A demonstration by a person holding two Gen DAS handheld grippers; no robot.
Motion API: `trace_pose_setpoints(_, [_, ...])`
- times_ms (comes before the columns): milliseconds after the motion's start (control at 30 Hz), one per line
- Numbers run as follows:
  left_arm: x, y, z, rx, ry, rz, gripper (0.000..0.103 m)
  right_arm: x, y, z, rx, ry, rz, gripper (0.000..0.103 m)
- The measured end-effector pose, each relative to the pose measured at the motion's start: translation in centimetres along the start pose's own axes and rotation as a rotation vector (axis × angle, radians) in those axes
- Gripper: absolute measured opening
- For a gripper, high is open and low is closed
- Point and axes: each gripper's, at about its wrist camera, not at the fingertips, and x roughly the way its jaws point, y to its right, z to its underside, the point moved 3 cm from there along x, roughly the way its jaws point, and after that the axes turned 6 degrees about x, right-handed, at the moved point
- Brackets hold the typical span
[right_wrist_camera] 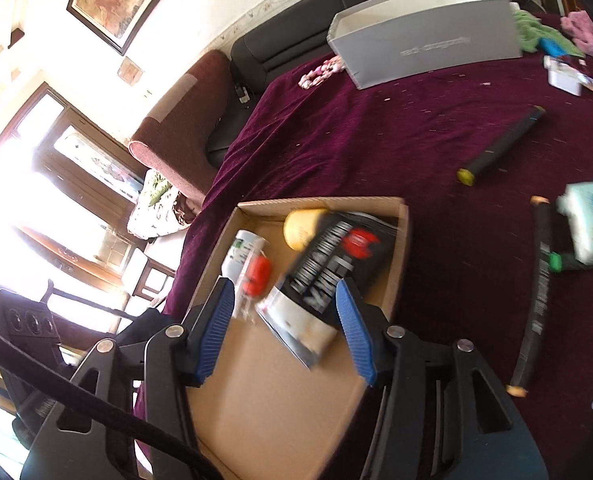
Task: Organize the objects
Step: 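Grasp the black marker with the left gripper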
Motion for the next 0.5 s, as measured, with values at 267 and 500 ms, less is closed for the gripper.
trace_pose_setpoints(267, [-0.5,5.7,4.1,0.049,-0.013,0.049,0.053,-8.2,6.6,1.8,0.052,0.129,0.020,0.058])
trace_pose_setpoints(500, [2.2,11.5,6.4,0.163,-0.079,0.042,0.053,-14.8,13.3,1.6,0.082,0.292,0.133,0.065])
